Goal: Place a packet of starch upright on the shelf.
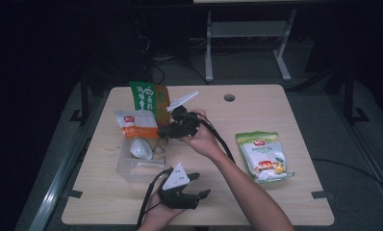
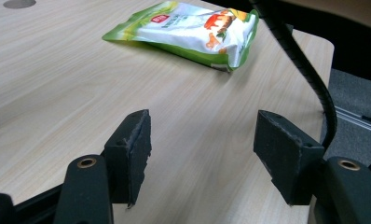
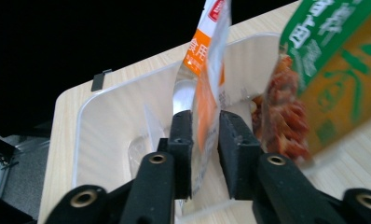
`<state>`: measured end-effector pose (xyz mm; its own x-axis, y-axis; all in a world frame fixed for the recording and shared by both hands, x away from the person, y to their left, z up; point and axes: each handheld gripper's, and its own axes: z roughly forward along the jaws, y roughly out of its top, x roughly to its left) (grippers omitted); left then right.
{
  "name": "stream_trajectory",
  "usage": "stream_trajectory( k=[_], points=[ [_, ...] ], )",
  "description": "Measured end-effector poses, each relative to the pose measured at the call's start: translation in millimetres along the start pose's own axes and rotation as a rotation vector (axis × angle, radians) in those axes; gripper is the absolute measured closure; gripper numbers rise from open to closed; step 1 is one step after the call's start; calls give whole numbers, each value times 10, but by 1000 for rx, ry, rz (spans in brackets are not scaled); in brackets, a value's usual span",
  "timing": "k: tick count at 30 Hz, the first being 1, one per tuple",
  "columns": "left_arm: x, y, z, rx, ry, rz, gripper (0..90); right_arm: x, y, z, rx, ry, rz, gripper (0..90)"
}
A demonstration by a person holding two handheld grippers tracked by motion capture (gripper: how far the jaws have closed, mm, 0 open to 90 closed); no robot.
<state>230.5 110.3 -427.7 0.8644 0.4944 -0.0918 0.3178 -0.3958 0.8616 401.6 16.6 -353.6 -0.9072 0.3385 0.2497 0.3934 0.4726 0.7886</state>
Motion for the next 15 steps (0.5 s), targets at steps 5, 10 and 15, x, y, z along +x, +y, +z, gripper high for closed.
stream_trajectory(
  k=[5, 10, 15],
  points=[
    [-4, 6, 6, 7, 3, 7, 353, -31, -108, -191, -4, -6, 15, 663],
    [-9, 4, 40, 16, -4, 14, 350, -75, -295, -479, -17, 4, 29, 568],
    [1, 3, 54, 29, -4, 24, 348, -119, -433, -662, -20, -18, 47, 540]
  ],
)
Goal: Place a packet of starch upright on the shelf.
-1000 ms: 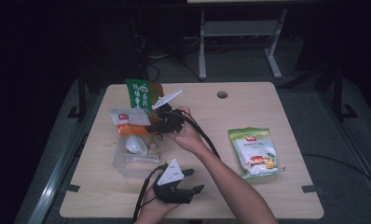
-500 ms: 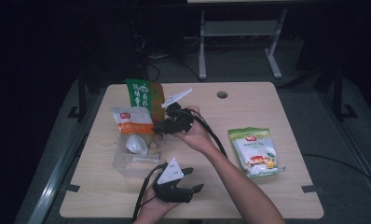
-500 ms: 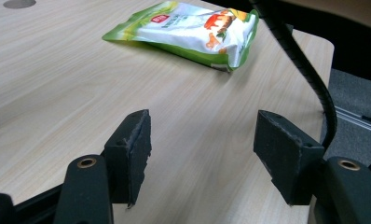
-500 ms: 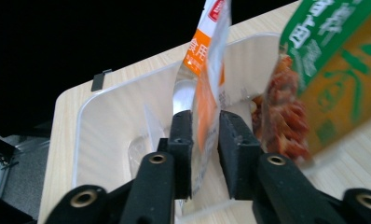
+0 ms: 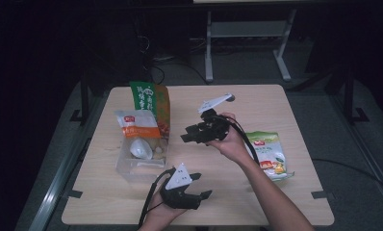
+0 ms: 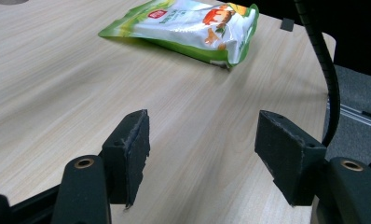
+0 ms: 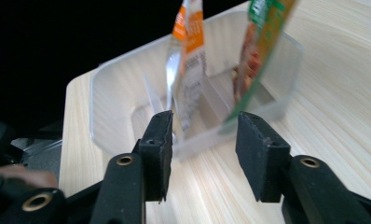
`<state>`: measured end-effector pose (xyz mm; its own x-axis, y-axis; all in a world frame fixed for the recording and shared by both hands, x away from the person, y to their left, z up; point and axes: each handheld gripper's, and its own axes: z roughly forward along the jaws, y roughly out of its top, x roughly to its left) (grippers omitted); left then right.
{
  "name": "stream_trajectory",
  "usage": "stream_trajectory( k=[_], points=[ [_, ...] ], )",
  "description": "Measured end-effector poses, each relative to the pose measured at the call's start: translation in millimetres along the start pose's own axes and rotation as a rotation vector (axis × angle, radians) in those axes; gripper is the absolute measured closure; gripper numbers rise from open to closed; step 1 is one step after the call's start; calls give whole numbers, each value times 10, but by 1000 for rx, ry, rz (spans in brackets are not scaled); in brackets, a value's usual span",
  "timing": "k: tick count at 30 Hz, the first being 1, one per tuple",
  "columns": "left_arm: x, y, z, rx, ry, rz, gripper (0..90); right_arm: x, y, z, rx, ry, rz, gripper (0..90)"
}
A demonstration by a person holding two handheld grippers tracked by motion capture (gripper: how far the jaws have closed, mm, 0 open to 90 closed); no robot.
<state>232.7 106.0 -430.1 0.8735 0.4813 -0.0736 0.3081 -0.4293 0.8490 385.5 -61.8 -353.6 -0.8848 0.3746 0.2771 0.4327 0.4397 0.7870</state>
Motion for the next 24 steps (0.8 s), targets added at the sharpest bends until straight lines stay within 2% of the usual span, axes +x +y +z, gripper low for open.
stream_trajectory(
  k=[3, 6, 7, 8, 9, 12, 13, 14, 16, 21, 22, 24],
  points=[
    [-9, -3, 18, -9, 0, -17, 345, -62, -144, -194, -9, -15, 34, 512],
    [-5, 0, 19, -8, 1, -10, 344, -87, -203, -268, -11, -27, 38, 496],
    [-2, 2, 17, -3, 2, -5, 344, -110, -270, -355, -10, -36, 51, 486],
    [-2, 2, 17, -3, 2, -5, 344, -110, -270, -355, -10, -36, 51, 486],
    [-1, 3, 17, -4, 4, -5, 344, -138, -346, -451, -15, -50, 61, 480],
    [-2, 2, 24, -11, 4, -10, 344, -164, -417, -527, -12, -58, 74, 474],
    [-4, 2, 25, -12, 5, -11, 342, -187, -490, -592, -10, -70, 83, 460],
    [4, 5, 23, -5, 6, 5, 341, -196, -519, -617, -7, -71, 87, 458],
    [-4, 2, 28, -9, 5, -4, 340, -225, -602, -679, -6, -87, 98, 454],
    [-4, 15, 25, 6, 9, 10, 338, -294, -765, -809, 3, -113, 127, 438],
    [-8, 12, 34, -4, 6, 1, 338, -343, -864, -893, 8, -132, 150, 430],
    [0, 10, 35, 3, 7, 7, 337, -365, -898, -920, 8, -140, 158, 425]
  ],
)
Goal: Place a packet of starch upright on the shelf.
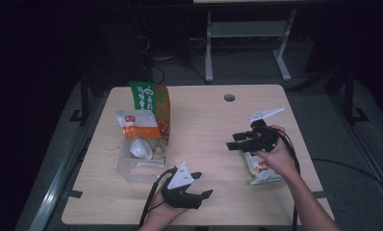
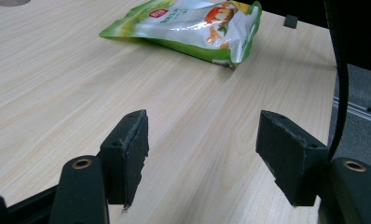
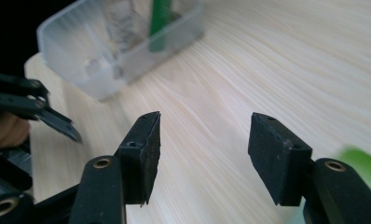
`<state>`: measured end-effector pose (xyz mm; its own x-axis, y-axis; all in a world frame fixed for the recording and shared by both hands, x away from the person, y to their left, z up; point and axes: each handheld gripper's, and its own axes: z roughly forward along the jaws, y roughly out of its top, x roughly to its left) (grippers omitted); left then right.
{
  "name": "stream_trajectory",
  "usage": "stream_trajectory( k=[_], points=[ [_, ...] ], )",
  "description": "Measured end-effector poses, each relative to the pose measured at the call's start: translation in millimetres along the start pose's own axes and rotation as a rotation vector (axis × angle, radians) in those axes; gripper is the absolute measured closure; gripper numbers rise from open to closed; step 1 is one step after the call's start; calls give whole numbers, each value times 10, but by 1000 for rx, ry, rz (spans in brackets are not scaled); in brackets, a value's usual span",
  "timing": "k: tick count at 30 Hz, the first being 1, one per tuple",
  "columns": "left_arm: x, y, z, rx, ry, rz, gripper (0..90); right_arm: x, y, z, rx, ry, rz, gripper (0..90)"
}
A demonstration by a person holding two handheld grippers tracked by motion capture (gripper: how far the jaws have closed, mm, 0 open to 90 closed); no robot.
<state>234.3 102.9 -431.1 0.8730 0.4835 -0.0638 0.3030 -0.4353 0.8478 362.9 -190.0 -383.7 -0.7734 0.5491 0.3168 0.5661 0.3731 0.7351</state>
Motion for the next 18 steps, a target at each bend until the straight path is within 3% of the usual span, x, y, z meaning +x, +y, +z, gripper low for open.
stream_trajectory(
  k=[7, 18],
  points=[
    [-8, -3, 38, -1, -6, -11, 336, -289, -348, -300, 18, -96, 96, 425],
    [-6, -3, 55, -3, -9, -20, 335, -427, -796, -578, 62, -190, 169, 454]
  ],
)
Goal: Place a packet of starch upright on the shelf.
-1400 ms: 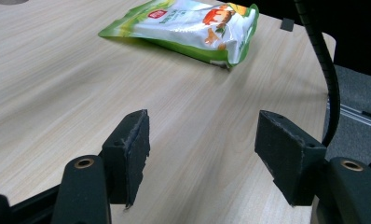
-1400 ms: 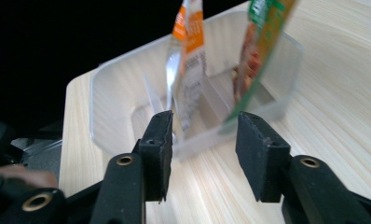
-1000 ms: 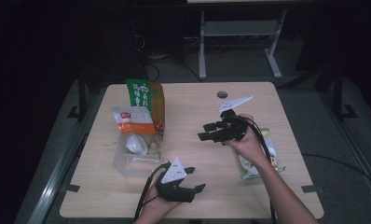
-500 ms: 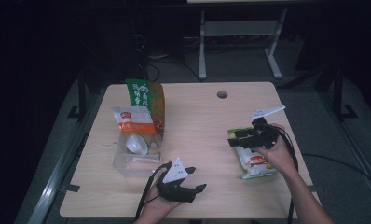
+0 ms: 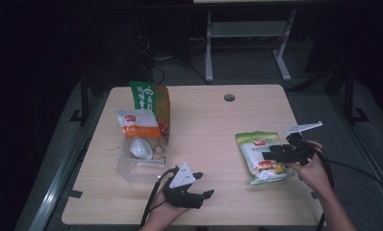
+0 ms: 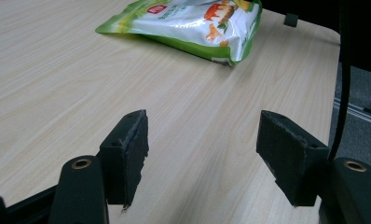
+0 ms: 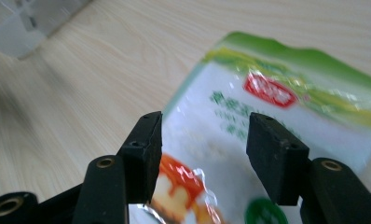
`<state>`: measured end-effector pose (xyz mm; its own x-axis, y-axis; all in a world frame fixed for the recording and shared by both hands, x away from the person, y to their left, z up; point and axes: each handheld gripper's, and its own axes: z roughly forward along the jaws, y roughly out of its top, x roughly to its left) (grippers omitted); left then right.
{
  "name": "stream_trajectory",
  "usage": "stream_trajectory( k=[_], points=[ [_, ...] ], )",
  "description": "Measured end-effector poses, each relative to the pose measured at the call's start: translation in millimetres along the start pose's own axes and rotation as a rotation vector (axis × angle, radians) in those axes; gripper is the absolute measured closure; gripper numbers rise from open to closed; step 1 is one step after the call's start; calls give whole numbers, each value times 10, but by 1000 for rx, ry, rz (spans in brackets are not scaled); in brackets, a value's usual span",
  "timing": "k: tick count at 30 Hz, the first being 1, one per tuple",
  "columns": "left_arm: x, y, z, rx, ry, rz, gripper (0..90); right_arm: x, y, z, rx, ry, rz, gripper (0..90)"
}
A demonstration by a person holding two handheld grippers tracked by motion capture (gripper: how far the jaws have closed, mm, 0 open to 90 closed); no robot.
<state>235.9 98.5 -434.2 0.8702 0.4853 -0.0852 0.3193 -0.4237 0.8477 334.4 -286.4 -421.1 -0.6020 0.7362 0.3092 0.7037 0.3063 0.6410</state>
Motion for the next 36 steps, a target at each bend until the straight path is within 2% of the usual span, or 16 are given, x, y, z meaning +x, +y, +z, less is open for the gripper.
stream_trajectory(
  k=[2, 3, 6, 15, 18, 29, 33, 35, 36],
  points=[
    [-5, 2, 2, 4, 0, 1, 333, -13, -68, -26, 3, -2, 0, 474],
    [-4, 5, 1, 12, 2, 19, 333, -16, -104, -39, 5, -2, 2, 478],
    [-14, 6, 9, 12, 0, 6, 331, -20, -190, -60, 10, -15, 5, 480],
    [-25, 6, 19, 16, -4, 8, 330, -1, -335, -77, -57, -36, 29, 501],
    [-25, 6, 20, 16, -4, 9, 330, 10, -354, -77, -65, -35, 37, 507],
    [-30, 9, 36, 16, -8, 10, 330, 213, -445, -56, -65, 2, 40, 511],
    [-34, 9, 42, 22, -8, 13, 328, 195, -423, -68, -56, 11, 37, 489],
    [-29, 9, 41, 21, -7, 12, 328, 114, -394, -81, -66, -18, 55, 466],
    [-29, 9, 41, 21, -7, 12, 328, 114, -394, -81, -66, -18, 55, 466]
  ],
)
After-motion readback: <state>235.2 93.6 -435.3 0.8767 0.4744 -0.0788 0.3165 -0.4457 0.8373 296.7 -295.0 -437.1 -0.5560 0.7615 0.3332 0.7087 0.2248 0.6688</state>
